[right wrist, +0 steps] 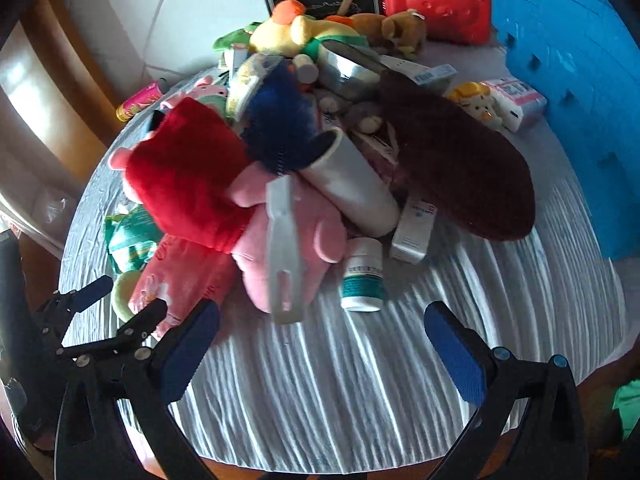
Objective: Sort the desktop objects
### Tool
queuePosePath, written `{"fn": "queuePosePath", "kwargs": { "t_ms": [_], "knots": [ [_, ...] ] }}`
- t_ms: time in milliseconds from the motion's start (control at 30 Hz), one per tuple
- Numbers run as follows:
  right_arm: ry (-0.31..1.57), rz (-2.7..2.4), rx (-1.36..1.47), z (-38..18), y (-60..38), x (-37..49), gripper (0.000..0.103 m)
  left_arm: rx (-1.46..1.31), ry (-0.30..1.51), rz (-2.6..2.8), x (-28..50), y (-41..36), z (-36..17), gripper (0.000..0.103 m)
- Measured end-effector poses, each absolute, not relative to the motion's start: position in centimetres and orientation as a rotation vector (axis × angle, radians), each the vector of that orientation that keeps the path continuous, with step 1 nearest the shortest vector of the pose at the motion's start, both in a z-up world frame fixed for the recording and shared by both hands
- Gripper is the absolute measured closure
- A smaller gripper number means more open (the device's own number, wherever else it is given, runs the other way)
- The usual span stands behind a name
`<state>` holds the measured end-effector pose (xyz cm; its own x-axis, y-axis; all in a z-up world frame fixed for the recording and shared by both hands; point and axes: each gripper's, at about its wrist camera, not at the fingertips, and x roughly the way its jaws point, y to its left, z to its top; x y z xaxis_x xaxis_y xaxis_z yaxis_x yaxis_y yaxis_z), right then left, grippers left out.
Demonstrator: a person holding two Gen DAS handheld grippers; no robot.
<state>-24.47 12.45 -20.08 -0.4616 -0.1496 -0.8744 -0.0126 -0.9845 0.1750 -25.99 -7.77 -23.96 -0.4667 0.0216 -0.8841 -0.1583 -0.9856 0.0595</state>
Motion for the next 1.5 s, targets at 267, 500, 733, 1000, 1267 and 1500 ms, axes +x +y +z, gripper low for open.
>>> {"fn": "queuePosePath", "kwargs": {
  "t_ms": [267, 500, 733, 1000, 1267, 1500],
  "knots": [
    [-0.365, -2.576, 1.683, -24.2, 16.7, -24.6, 0.0, -1.577, 0.154, 2.584, -28.4, -7.4, -25.4, 0.005],
    [-0.406, -2.559, 1.71, -26.3, 19.0, -23.0, 0.0, -1.589, 0.139, 2.561, -28.6, -6.2, -25.9, 0.006],
    [-0.286, -2.533, 1.639, -27.0, 15.6, -25.9, 0.047, -1.634, 0.278, 2.572, -28.6, -4.8, -27.3, 0.011],
    [-0.22, -2.535, 1.644, -27.9, 14.0, -28.1, 0.058, -1.623, 0.228, 2.598, -29.2, -4.9, -27.4, 0.014],
    [-0.149, -2.549, 1.66, -27.6, 13.4, -28.0, 0.069, -1.61, 0.21, 2.621, -29.1, -5.1, -27.3, 0.016],
    [-0.124, -2.549, 1.689, -27.2, 13.4, -26.4, 0.069, -1.607, 0.18, 2.625, -27.7, -5.9, -26.8, 0.02]
  ]
}}
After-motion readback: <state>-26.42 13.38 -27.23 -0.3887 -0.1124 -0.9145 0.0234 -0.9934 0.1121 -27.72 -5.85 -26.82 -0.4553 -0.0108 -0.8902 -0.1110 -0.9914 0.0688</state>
